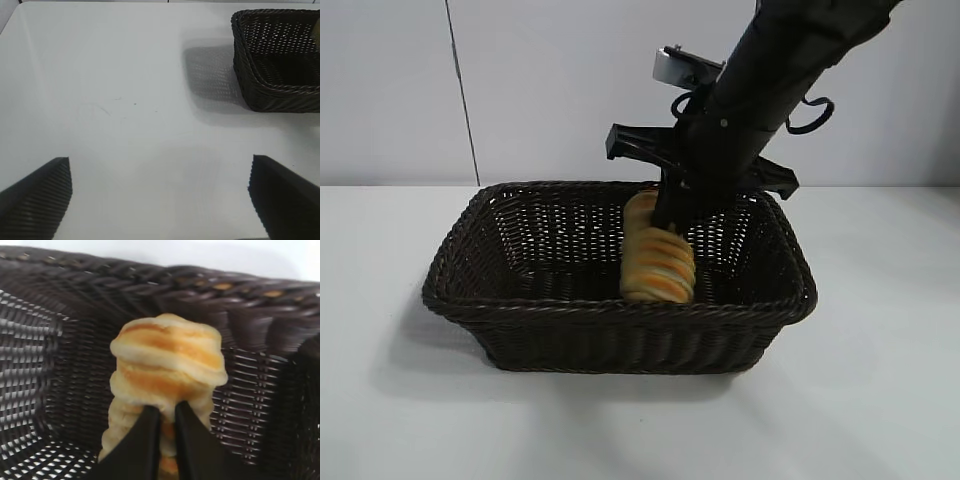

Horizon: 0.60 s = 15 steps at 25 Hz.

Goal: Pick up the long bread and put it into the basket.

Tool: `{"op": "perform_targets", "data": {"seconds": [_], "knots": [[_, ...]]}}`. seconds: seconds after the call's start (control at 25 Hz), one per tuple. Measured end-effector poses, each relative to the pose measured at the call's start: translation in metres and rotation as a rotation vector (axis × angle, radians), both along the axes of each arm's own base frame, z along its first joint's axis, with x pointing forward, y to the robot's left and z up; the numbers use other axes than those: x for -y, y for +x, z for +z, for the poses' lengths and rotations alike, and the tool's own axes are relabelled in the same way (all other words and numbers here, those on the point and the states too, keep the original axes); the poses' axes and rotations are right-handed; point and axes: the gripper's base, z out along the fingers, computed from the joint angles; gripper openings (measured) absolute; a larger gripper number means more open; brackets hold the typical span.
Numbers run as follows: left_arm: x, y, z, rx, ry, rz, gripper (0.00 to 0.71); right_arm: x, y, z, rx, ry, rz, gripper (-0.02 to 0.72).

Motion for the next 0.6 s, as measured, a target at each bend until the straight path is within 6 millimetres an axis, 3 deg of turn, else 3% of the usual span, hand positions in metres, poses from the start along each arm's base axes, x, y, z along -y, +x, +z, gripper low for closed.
{"op": "perform_targets", "data": {"seconds": [0.16,0.6], "knots": [[0.000,0.000,0.000,0.000,0.000,0.000,0.694,0.001,-0.003,0.016,0.018,0.009,0.011,0.675],[0.000,0.000,0.000,0.000,0.000,0.001,0.694,0.003,0.007,0.097,0.081,-0.083,0.064,0.676]]}}
